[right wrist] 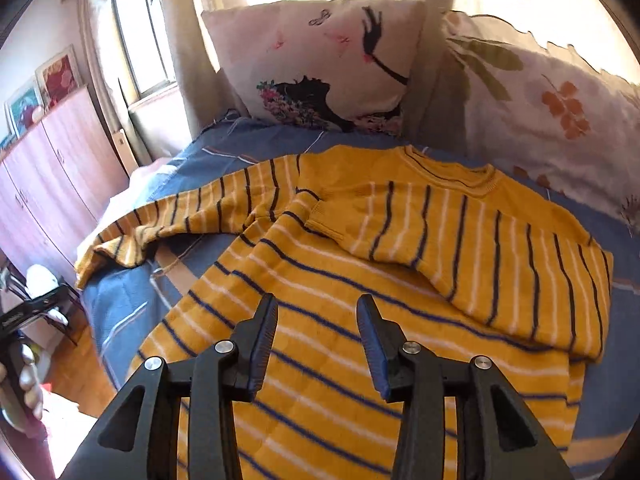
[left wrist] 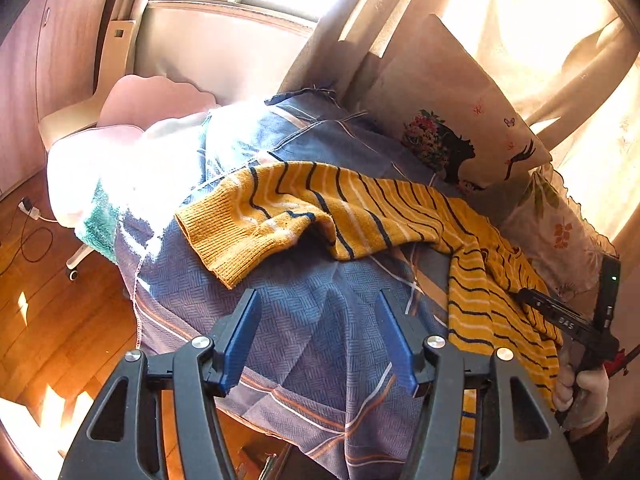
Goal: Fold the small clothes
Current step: 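Grasp the sleeve with the left gripper and fold it across the body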
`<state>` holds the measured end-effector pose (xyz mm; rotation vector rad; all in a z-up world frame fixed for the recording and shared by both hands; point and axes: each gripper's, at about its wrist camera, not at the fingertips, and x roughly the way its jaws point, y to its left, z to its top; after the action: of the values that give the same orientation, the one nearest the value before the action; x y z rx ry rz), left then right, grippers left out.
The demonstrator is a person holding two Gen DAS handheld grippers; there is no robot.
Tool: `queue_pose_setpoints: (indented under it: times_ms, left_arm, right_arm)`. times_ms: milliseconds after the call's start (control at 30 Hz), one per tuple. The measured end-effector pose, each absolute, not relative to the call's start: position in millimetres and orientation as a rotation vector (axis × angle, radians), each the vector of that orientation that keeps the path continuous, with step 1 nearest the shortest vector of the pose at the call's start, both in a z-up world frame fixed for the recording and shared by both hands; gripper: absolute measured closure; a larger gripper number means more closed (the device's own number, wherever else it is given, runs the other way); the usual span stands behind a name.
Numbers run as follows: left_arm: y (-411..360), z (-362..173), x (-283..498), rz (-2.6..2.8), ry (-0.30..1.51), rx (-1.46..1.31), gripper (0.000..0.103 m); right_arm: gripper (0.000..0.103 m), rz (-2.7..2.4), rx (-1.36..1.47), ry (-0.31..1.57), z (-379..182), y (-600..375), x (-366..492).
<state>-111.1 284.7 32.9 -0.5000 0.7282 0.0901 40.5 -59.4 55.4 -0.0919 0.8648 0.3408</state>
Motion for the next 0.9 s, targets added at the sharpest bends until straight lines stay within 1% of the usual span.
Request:
queue_pose_setpoints:
  times_ms: [100,167,200,233,267,333,400,467,500,567,733,767,833,900]
  left_arm:
    - [294.9,30.9,-105.9,0.113,0.731,-0.501,0.044]
    - [303.7,28.8,-103.8,0.137,0.732,-0.500,0.044]
    - [309.4,27.1,-103.0,0.152,0.734,-0.503,0.043]
    - [314.9,25.0,-101.4,0.169,0.737,-0.507,0.043]
    - [320.8,22.5,-99.6,0.182,0.739,-0.517,0.043]
    - [331.6,16.6,-94.9,0.198,0.749,-0.554,0.043]
    - [338.6,11.2,-90.4,0.199,0.763,-0.599,0.043]
    - [342.7,6.2,-86.0,0.193,0.778,-0.626,0.043]
    - [344.7,4.2,-84.0,0.201,0.783,-0.630,0.043]
    - [347.8,2.3,-80.9,0.225,0.781,-0.631,0.043]
    - [348.4,0.7,-63.2,0.251,0.786,-0.596,0.042]
    - [347.3,0.7,-58.5,0.249,0.795,-0.581,0.046]
    - [346.4,3.0,-49.6,0.271,0.833,-0.529,0.095]
    - [350.9,10.9,-45.9,0.261,0.839,-0.538,0.096]
  right_arm:
    - [0.057,0.271,-0.261,0.907,27.0,-32.3,88.6]
    - [0.058,0.221,-0.303,0.932,10.6,-27.5,114.8]
    - [0.062,0.206,-0.295,0.942,5.6,-27.7,125.6]
    - [0.081,0.204,-0.267,0.944,5.4,-28.2,133.8]
    - [0.094,0.210,-0.227,0.958,7.3,-28.0,141.2]
    - [0.095,0.263,-0.144,0.966,14.1,-25.2,149.7]
    - [0.094,0.314,-0.125,0.962,17.2,-16.5,151.1]
    - [0.086,0.320,-0.135,0.953,17.3,-11.3,148.5]
    - [0.085,0.320,-0.128,0.941,18.6,-10.5,144.4]
    - [0.079,0.340,-0.083,0.934,22.6,-13.3,134.6]
    - [0.078,0.437,0.044,0.931,33.2,-27.6,113.4]
    - [0.078,0.449,0.059,0.931,35.7,-29.6,108.8]
    - [0.078,0.468,0.072,0.920,42.1,-32.8,98.6]
    - [0.078,0.467,0.071,0.900,49.7,-40.4,86.1]
